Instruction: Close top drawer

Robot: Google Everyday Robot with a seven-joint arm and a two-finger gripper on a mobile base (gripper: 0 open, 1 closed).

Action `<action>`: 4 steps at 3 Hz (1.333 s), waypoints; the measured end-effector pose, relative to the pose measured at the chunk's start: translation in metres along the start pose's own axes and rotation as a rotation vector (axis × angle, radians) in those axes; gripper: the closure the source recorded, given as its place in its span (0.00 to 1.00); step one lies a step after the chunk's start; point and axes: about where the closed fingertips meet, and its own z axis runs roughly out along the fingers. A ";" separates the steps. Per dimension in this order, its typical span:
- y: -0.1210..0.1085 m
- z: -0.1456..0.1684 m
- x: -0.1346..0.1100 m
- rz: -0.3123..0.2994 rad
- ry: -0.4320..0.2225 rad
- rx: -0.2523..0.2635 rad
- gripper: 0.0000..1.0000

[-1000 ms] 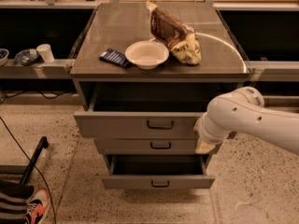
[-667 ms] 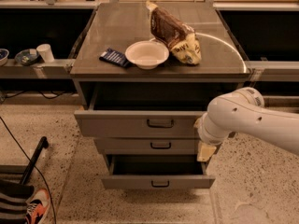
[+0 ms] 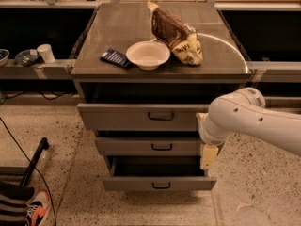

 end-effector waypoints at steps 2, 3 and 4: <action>-0.006 -0.013 0.003 0.010 0.016 -0.021 0.18; -0.019 -0.016 0.004 0.013 0.012 -0.028 0.41; -0.032 -0.013 0.008 0.029 0.009 -0.016 0.64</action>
Offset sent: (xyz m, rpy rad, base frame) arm 0.0111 -0.0095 0.0308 -0.0019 0.0472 -0.0264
